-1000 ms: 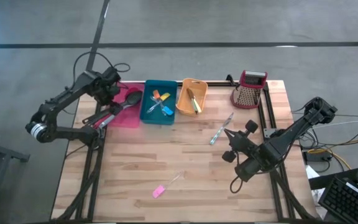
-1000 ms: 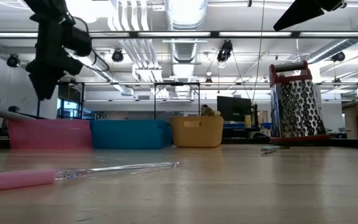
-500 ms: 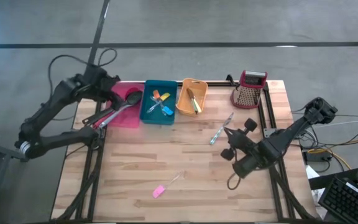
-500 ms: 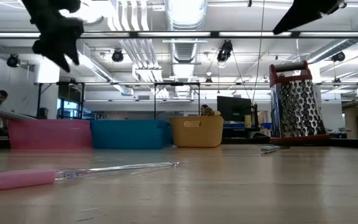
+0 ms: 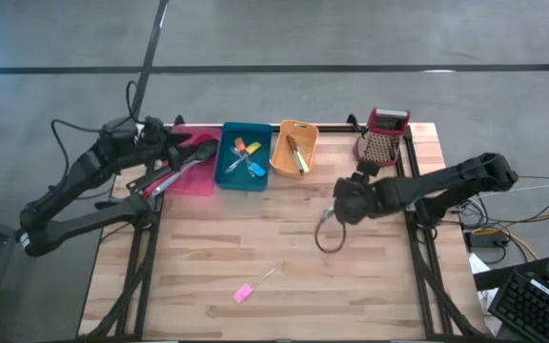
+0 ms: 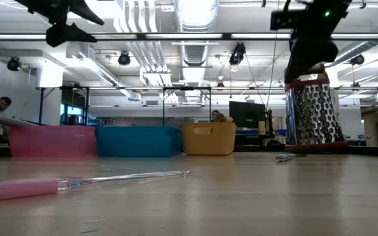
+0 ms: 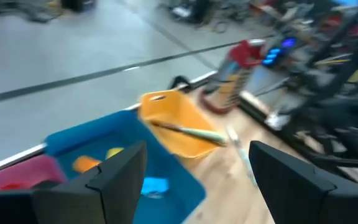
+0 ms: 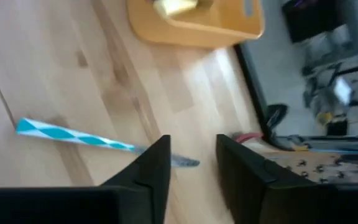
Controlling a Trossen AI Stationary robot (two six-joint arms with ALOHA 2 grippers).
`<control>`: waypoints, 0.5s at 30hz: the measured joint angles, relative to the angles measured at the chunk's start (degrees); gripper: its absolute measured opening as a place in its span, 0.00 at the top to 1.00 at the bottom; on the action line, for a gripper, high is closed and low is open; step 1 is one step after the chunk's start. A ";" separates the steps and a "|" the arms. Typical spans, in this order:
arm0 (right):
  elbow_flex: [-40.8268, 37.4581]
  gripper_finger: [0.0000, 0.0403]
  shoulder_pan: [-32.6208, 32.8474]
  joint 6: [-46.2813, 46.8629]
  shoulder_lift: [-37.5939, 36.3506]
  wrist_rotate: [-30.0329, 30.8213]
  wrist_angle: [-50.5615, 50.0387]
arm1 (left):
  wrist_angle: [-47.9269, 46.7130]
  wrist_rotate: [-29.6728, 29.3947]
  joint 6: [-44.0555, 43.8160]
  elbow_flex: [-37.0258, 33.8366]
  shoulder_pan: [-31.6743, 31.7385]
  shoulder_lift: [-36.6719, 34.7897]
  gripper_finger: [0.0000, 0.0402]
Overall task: Pick & Place Kitchen Items
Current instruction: Put the blue knife into the yellow bin
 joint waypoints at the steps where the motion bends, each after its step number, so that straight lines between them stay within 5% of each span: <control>1: -0.08 0.68 -1.48 -1.53 0.05 -1.67 0.48 | 1.92 1.18 -0.08 -1.51 -0.39 -0.06 0.29; 8: -2.40 0.57 -7.72 -22.63 0.29 -12.30 7.94 | 16.60 11.27 -1.42 -12.28 -1.37 0.67 0.29; 15: -5.41 0.61 -8.81 -35.21 0.31 -19.28 15.22 | 26.58 12.24 -2.32 -17.93 -1.42 0.92 0.29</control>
